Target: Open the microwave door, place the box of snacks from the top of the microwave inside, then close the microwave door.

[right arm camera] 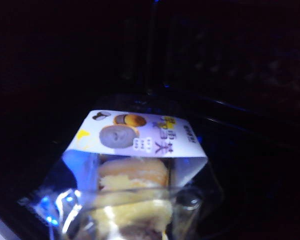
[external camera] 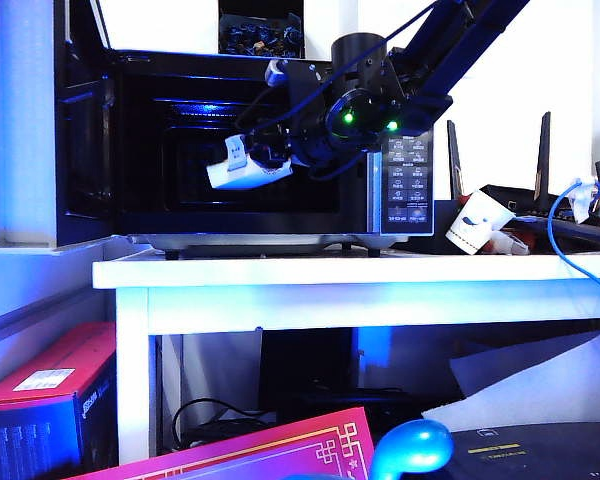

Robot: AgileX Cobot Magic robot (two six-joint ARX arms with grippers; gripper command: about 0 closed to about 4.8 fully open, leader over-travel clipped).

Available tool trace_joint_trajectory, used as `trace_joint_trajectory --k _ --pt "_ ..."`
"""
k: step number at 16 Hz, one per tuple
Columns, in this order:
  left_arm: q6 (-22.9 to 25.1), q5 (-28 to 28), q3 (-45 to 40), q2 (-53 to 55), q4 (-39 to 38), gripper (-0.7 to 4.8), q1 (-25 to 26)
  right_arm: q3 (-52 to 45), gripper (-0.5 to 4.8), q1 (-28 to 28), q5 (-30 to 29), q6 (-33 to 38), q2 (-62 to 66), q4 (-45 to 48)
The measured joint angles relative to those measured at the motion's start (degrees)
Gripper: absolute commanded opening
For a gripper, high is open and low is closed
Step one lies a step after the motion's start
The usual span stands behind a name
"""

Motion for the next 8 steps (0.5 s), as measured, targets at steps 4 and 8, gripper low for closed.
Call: trace_joint_trajectory --k 4,8 --pt "-0.02 0.00 0.00 0.00 0.02 -0.05 0.00 -0.07 2.11 0.17 -0.02 0.15 0.04 -1.53" --pt "-0.02 0.00 0.00 0.00 -0.09 -0.05 0.00 -0.04 2.11 0.31 1.22 0.48 1.01 -0.15"
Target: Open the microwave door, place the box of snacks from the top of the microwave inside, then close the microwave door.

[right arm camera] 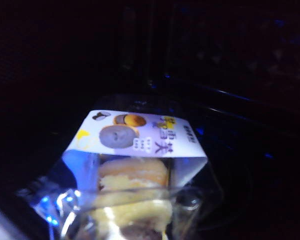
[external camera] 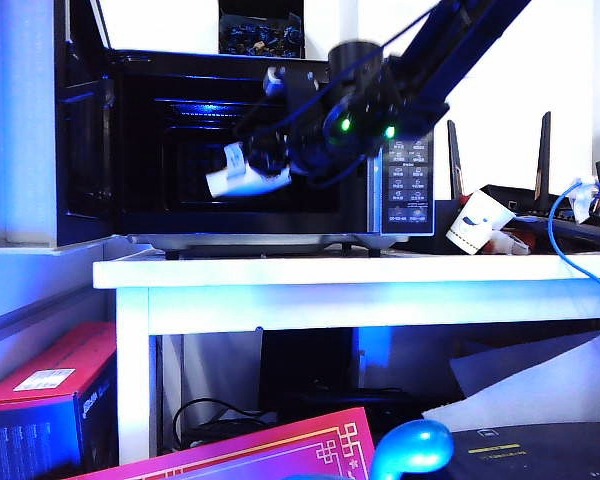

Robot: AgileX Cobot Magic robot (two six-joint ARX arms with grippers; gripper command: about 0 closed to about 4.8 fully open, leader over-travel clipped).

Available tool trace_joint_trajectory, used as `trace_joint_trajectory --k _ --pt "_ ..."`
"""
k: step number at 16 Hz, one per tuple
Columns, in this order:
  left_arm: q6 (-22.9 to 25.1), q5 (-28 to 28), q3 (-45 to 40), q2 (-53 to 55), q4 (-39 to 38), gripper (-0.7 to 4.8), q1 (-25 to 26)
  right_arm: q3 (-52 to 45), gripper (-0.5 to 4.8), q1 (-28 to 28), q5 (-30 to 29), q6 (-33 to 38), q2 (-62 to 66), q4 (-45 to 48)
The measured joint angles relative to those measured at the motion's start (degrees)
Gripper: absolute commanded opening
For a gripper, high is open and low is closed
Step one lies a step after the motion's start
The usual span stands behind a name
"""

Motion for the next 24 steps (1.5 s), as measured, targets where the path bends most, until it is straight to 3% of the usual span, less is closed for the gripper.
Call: trace_joint_trajectory --k 5,13,15,18,19,20,24 --pt "0.02 0.00 0.00 0.00 -0.37 -0.05 0.00 2.69 2.11 1.27 5.25 1.01 4.42 2.47" --pt "0.02 0.02 0.00 0.00 -2.75 -0.05 0.00 21.75 2.12 1.95 7.72 3.34 14.88 -1.90" --pt "0.00 0.02 0.00 0.00 -3.23 -0.05 0.00 22.62 2.64 1.97 8.70 3.39 15.34 -1.95" --pt "0.00 0.02 0.00 -0.02 -3.26 -0.05 0.00 22.62 2.66 1.97 9.07 2.49 15.34 -2.21" --pt "0.00 0.02 0.00 0.00 -3.34 -0.05 0.00 22.62 4.29 1.97 9.07 2.45 15.34 -2.23" --pt "0.00 0.02 0.00 0.00 -3.37 -0.05 0.00 22.62 4.79 1.97 9.07 2.34 15.34 -2.45" --pt "0.00 0.02 0.00 0.00 -3.41 -0.05 0.00 22.93 4.79 1.99 7.06 2.05 14.25 -4.17"
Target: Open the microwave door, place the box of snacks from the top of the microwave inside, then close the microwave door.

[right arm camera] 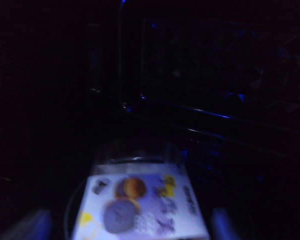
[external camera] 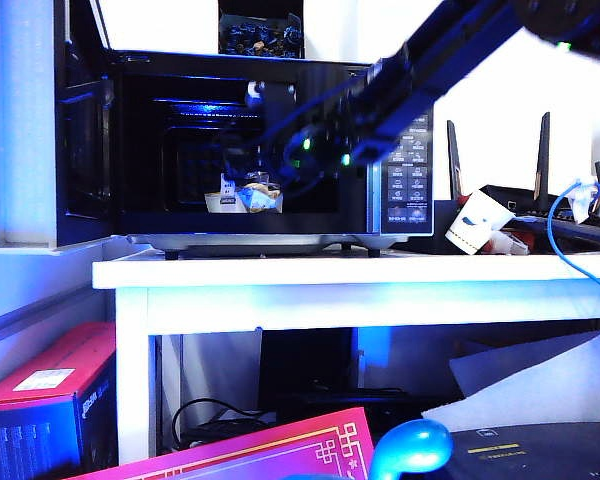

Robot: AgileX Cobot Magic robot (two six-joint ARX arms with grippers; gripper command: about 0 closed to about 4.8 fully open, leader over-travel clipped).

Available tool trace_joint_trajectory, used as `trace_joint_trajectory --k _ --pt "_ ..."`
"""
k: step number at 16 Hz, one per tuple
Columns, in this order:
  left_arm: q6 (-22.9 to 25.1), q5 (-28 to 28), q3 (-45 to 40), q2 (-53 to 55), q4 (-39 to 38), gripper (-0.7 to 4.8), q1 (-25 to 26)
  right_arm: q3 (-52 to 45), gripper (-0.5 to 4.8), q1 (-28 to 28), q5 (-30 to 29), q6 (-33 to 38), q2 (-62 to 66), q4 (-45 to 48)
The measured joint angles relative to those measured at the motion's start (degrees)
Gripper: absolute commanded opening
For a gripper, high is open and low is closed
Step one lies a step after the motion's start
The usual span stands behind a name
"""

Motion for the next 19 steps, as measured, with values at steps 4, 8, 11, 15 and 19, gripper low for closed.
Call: trace_joint_trajectory --k 4,8,11,15,19 --pt "0.00 0.00 0.00 0.00 0.00 -0.05 0.00 -0.04 4.79 0.04 -0.66 -1.16 -6.51 -19.87" --pt "0.00 0.00 0.00 0.00 0.02 -0.05 0.00 0.28 1.51 0.07 -0.94 -1.70 -15.72 -40.87" --pt "0.00 0.00 0.00 0.00 0.02 -0.05 0.00 0.35 0.89 -0.04 -0.87 -1.68 -16.70 -51.39" --pt "-0.02 0.00 0.00 -0.02 -0.24 -0.05 0.02 -0.72 0.87 -0.02 -2.32 -2.47 -15.50 -54.14" --pt "0.00 -4.76 -0.02 -2.27 -5.11 -0.05 0.00 -0.74 0.84 -0.04 -2.80 -2.51 -12.02 -50.18"
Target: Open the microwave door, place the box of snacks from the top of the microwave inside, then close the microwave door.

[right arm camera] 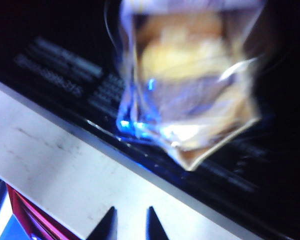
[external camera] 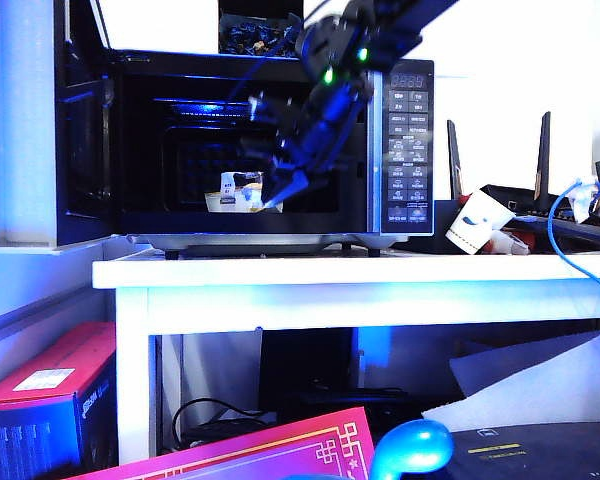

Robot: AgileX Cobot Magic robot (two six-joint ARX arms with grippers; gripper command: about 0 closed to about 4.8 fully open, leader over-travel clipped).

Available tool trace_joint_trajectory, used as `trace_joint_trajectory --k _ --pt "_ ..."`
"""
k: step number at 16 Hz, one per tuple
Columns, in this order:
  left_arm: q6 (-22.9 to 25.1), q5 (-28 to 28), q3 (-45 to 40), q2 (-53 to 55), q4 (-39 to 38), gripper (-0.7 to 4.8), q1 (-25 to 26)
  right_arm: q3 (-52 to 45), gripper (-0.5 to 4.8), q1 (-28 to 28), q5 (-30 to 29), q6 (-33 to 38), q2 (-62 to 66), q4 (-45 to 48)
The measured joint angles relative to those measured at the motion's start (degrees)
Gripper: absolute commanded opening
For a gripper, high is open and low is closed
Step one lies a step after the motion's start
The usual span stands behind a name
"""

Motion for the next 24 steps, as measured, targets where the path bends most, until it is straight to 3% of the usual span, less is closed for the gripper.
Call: trace_joint_trajectory --k 3,5,7,12,15,20,24 --pt "0.20 -17.55 0.13 -3.19 -11.26 -0.05 0.04 0.00 0.84 0.00 -0.85 -0.02 1.57 5.42" --pt "1.31 -24.06 0.02 -3.15 -20.39 -0.05 0.66 0.02 0.84 0.00 -1.05 -0.02 2.23 8.68" --pt "1.49 -27.74 0.00 -3.17 -22.32 -0.05 1.03 0.04 0.84 -0.04 -1.07 0.00 3.37 12.85" --pt "1.25 -29.20 0.00 -3.21 -26.05 -0.05 0.92 0.00 0.84 -0.07 -1.03 0.09 6.67 24.61" --pt "0.59 -31.08 0.00 -3.19 -26.93 -0.05 0.94 0.07 0.84 -0.07 -0.74 0.09 6.84 26.49" --pt "-2.62 -31.01 -0.74 -3.06 -33.16 -0.05 0.92 0.28 0.83 -0.04 -0.74 -0.09 -8.48 3.19" --pt "-4.83 -31.19 -4.22 -2.82 -33.22 -0.05 0.92 0.31 0.83 -0.04 -0.72 -0.09 -22.51 -2.49"
